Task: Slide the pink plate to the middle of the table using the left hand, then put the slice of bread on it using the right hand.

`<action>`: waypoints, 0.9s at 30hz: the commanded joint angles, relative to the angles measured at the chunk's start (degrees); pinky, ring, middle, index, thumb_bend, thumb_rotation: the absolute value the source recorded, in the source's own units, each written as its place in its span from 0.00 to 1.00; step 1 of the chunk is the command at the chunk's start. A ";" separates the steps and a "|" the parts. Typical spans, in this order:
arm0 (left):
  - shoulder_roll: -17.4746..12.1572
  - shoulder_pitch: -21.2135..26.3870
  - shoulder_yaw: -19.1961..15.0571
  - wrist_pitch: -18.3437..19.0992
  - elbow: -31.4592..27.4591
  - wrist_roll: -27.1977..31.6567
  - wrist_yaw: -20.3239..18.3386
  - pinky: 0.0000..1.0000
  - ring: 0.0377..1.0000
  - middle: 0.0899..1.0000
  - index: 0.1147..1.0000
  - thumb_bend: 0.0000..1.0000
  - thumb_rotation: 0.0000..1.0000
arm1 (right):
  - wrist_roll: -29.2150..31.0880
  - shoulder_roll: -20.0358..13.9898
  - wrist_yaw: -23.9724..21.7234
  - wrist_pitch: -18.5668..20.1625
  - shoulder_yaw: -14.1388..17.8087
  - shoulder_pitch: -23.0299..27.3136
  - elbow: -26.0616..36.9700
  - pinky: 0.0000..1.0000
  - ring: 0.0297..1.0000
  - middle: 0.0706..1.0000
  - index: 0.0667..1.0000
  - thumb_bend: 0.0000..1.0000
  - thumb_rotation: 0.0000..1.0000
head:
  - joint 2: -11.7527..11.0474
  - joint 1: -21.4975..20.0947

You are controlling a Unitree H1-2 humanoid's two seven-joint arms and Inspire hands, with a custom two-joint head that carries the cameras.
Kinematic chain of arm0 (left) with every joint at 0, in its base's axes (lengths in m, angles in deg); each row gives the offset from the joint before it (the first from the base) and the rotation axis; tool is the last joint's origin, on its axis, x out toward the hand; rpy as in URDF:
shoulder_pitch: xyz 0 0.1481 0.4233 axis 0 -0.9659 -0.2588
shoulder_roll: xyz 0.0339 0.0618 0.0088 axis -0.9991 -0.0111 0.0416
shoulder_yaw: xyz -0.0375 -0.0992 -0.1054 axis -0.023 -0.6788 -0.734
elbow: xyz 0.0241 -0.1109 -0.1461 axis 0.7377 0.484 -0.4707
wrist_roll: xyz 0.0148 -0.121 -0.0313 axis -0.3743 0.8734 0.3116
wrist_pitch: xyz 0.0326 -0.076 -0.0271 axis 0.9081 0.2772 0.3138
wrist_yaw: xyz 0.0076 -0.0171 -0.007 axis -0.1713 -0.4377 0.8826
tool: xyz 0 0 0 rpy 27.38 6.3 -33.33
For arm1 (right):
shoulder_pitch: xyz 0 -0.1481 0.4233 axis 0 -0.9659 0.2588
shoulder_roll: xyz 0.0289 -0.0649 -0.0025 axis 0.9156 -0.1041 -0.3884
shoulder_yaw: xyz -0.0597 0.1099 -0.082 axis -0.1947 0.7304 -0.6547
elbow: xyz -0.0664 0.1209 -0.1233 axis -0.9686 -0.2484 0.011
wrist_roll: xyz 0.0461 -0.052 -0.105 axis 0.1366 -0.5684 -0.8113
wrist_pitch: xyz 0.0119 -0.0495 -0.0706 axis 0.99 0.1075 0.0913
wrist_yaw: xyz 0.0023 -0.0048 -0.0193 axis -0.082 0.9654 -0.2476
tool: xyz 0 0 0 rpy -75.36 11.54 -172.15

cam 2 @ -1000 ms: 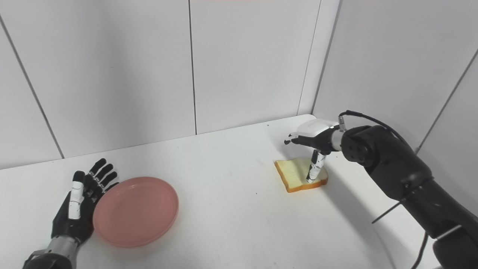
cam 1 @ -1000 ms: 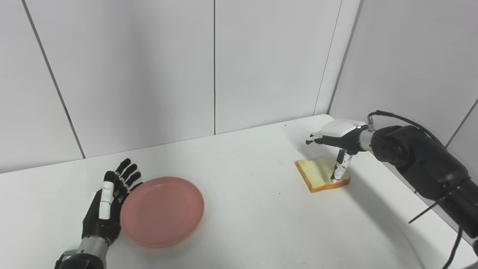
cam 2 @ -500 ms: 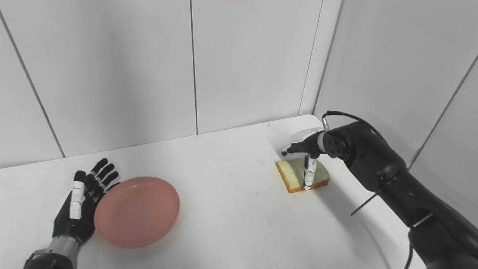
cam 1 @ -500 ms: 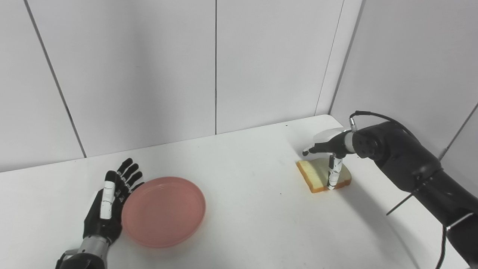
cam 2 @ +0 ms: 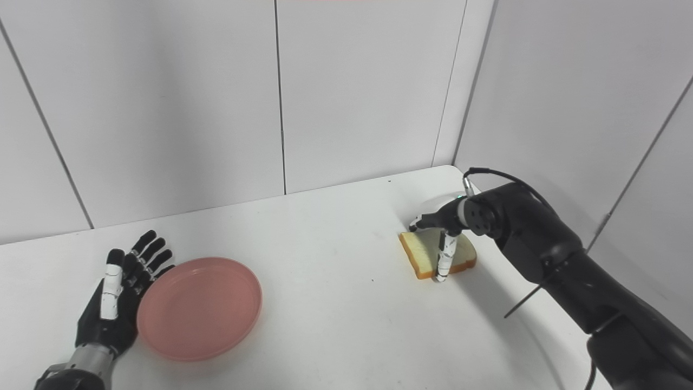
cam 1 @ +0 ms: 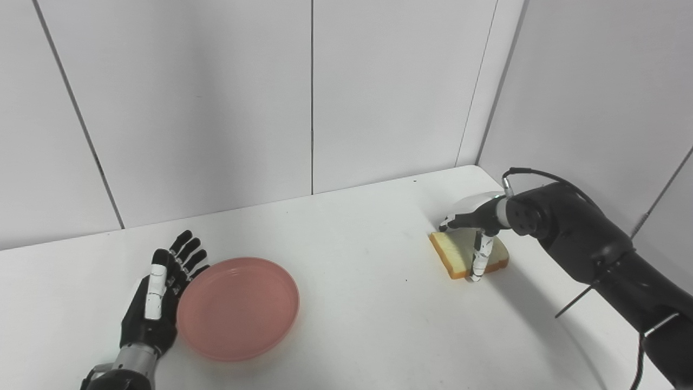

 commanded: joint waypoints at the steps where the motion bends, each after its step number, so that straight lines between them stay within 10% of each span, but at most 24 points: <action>1: -0.05 -0.82 0.19 1.30 0.30 0.22 -0.64 0.83 0.90 0.92 0.87 0.89 0.89 | -1.05 -1.77 1.64 1.44 0.59 1.24 0.21 1.00 1.00 1.00 0.92 1.00 0.31 | 0.07 0.02; 12: 0.04 -0.96 0.19 1.61 0.15 0.35 -0.82 0.83 0.91 0.93 0.86 0.90 0.88 | -1.90 -0.64 6.70 2.18 1.26 -1.75 -0.14 0.94 0.97 0.98 0.90 1.00 0.24 | 0.34 0.20; 17: -0.25 -0.94 0.27 1.49 0.31 0.10 -0.81 0.82 0.90 0.93 0.86 0.89 0.89 | 0.64 0.09 10.00 0.86 2.67 -3.33 -1.25 0.61 0.66 0.74 0.87 0.91 0.15 | 0.47 0.15; 27: -0.03 -1.03 0.19 1.47 0.40 -0.11 -0.59 0.81 0.89 0.92 0.85 0.91 0.89 | 1.39 -0.71 9.95 0.91 1.76 -3.81 -0.93 0.46 0.48 0.53 0.80 0.84 0.19 | 0.54 0.12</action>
